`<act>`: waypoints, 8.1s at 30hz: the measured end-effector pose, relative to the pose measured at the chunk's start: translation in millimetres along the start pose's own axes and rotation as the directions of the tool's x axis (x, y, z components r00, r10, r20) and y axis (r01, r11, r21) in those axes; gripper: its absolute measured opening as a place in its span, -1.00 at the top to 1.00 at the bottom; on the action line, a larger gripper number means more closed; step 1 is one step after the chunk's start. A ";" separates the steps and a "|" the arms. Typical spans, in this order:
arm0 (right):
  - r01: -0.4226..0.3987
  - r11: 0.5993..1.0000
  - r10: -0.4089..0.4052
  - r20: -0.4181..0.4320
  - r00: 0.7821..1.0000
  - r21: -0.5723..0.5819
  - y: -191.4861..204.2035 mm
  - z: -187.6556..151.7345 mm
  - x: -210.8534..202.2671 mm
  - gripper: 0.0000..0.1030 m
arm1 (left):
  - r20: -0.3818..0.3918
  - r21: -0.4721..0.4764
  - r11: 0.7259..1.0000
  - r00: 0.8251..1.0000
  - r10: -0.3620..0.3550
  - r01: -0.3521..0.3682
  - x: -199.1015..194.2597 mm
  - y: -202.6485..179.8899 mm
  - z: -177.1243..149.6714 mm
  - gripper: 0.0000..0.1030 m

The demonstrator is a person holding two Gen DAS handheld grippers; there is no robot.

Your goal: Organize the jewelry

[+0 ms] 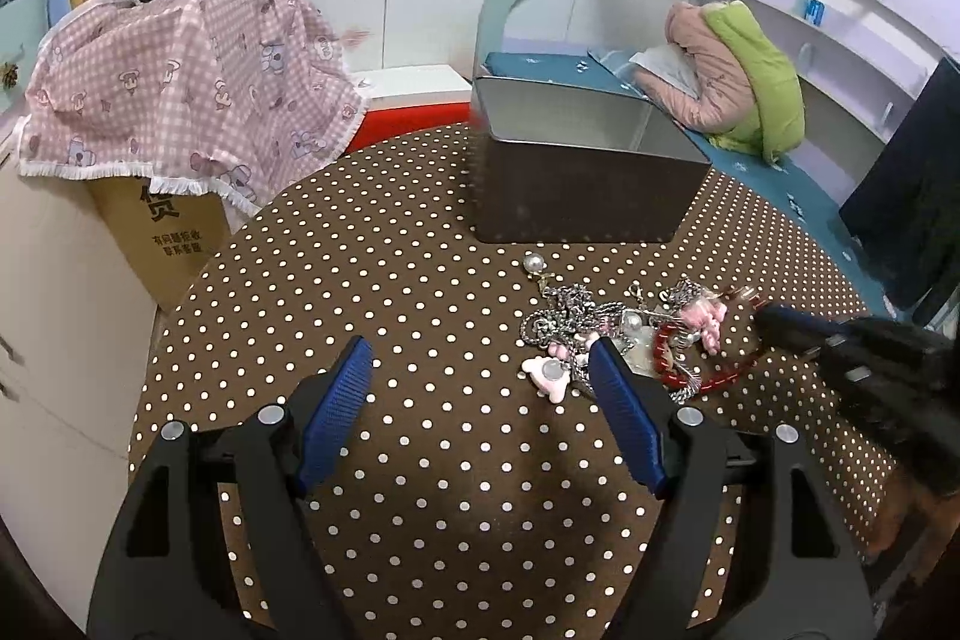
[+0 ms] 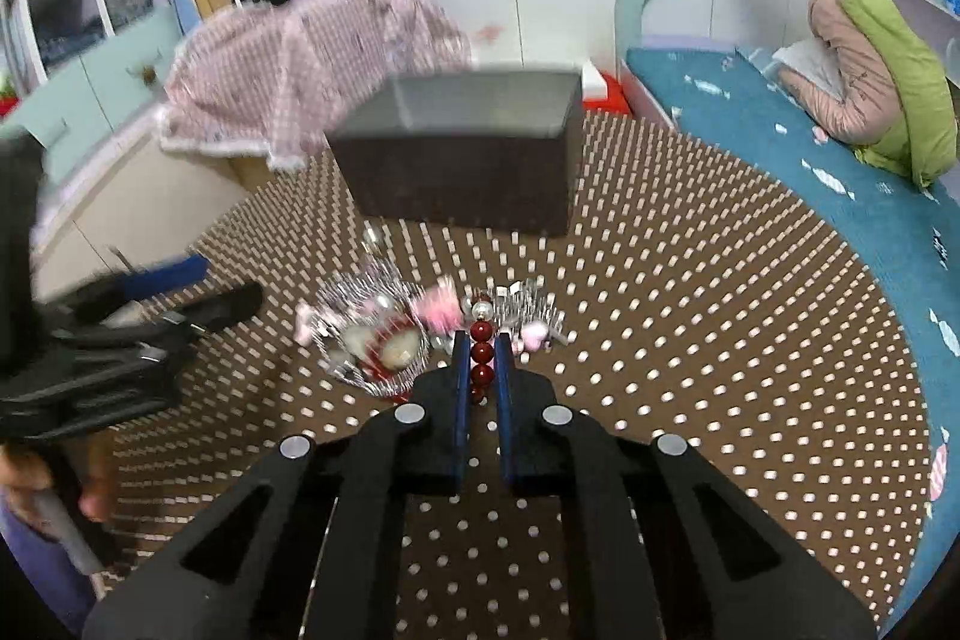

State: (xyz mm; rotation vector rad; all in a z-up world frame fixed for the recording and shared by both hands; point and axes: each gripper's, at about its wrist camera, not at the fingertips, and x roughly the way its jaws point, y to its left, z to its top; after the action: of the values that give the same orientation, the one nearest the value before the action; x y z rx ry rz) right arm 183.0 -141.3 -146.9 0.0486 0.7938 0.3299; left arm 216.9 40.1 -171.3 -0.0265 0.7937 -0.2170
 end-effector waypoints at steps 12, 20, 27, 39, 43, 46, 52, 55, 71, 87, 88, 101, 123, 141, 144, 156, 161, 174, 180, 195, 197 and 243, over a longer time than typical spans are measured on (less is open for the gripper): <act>-0.002 1.000 0.001 0.086 0.996 0.015 -18.5 -0.1 -59.6 0.87 | -0.040 0.096 0.991 0.995 -0.086 0.090 0.8 -44.1 -9.9 -0.46; -0.041 0.998 0.038 0.054 0.998 0.055 -30.0 -18.7 -53.2 0.87 | -0.113 0.088 0.992 0.990 -0.079 0.089 24.5 -70.9 -18.6 -0.35; -0.075 0.994 0.071 0.052 0.996 0.075 -41.4 -26.1 -51.3 0.87 | -0.117 0.089 0.995 0.993 -0.028 0.038 37.1 -76.1 -10.9 0.05; -0.107 0.991 0.101 0.077 0.992 0.075 -49.2 -19.3 -57.4 0.87 | -0.099 0.061 0.994 0.991 -0.086 0.093 24.2 -67.3 -6.8 0.66; -0.113 0.992 0.107 0.084 0.991 0.065 -44.2 -11.7 -58.5 0.87 | -0.081 0.058 0.990 0.989 -0.127 0.132 11.7 -63.0 -1.1 0.66; -0.112 0.992 0.107 0.095 0.990 0.052 -38.5 -2.3 -60.1 0.87 | -0.053 0.048 0.986 0.986 -0.158 0.161 -3.9 -57.6 5.7 0.66; -0.114 0.993 0.111 0.137 0.984 0.013 -26.4 28.6 -64.9 0.87 | 0.035 0.065 0.974 0.975 -0.220 0.218 -44.1 -52.2 45.8 0.66; -0.120 0.993 0.120 0.162 0.979 -0.010 -18.6 49.7 -66.1 0.87 | 0.071 0.085 0.970 0.969 -0.236 0.229 -57.9 -55.0 69.2 0.66; -0.119 0.993 0.122 0.257 0.959 -0.028 -4.0 146.1 -48.4 0.87 | 0.265 0.157 0.970 0.939 -0.220 0.183 -100.1 -55.4 198.1 0.66; -0.107 0.993 0.103 0.076 0.992 0.041 -16.8 134.8 34.4 0.86 | 0.008 0.094 0.981 0.985 -0.172 0.171 32.9 -50.3 170.1 0.66; -0.103 0.994 0.100 0.061 0.993 0.040 -16.9 131.9 39.2 0.86 | -0.014 0.097 0.981 0.986 -0.165 0.165 42.0 -50.2 166.0 0.66; -0.106 0.993 0.108 -0.027 0.994 0.041 -18.9 114.2 68.2 0.86 | -0.093 0.081 0.990 0.989 -0.111 0.119 82.2 -34.0 141.8 0.46; -0.122 0.992 0.122 0.038 0.992 0.010 -16.2 50.4 -6.7 0.45 | 0.086 0.139 0.990 0.996 0.023 -0.034 -9.4 -28.1 59.2 -0.36; -0.107 0.989 0.107 0.009 0.994 0.099 -39.6 -10.6 -19.2 0.23 | -0.072 0.258 0.961 0.994 -0.079 0.095 28.4 -82.6 -3.2 0.01; -0.117 0.987 0.117 0.004 0.993 0.109 -42.7 -13.1 -17.0 0.21 | -0.095 0.255 0.961 0.991 -0.089 0.111 37.6 -83.7 -0.8 0.01; -0.131 0.983 0.132 -0.001 0.991 0.126 -50.8 -15.0 -11.4 0.18 | -0.118 0.284 0.955 0.992 -0.050 0.082 59.4 -88.6 2.1 0.19; -0.129 0.985 0.132 -0.020 0.991 0.116 -47.3 -14.9 -6.1 0.18 | -0.122 0.257 0.962 0.990 -0.067 0.097 54.8 -85.6 3.2 0.28; -0.029 0.998 0.026 -0.071 0.997 -0.053 -5.8 -3.4 23.9 0.18 | -0.139 0.178 0.966 0.976 -0.166 0.189 41.7 -62.9 7.1 0.70; -0.037 0.999 0.036 -0.069 0.997 -0.012 -19.2 -2.4 17.2 0.18 | -0.156 0.231 0.958 0.978 -0.139 0.172 47.6 -77.5 3.8 0.15; -0.061 0.998 0.063 -0.063 0.996 0.021 -27.3 -4.6 11.7 0.18 | -0.163 0.297 0.947 0.984 -0.076 0.122 62.4 -102.0 8.0 0.47; -0.063 0.998 0.064 -0.066 0.996 0.015 -26.8 -5.4 11.2 0.18 | -0.163 0.274 0.953 0.983 -0.088 0.131 61.7 -97.9 8.6 0.47; 0.164 0.934 -0.245 -0.237 0.940 -0.317 -15.9 -26.4 5.9 0.61 | -0.072 0.160 0.950 0.963 -0.258 0.267 -20.1 -57.7 28.5 0.47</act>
State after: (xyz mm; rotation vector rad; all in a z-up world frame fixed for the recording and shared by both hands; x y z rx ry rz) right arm 172.5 -156.6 -172.2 -0.3656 1.0072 0.2533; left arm 212.9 -13.9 -131.0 0.0336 0.8186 -0.5390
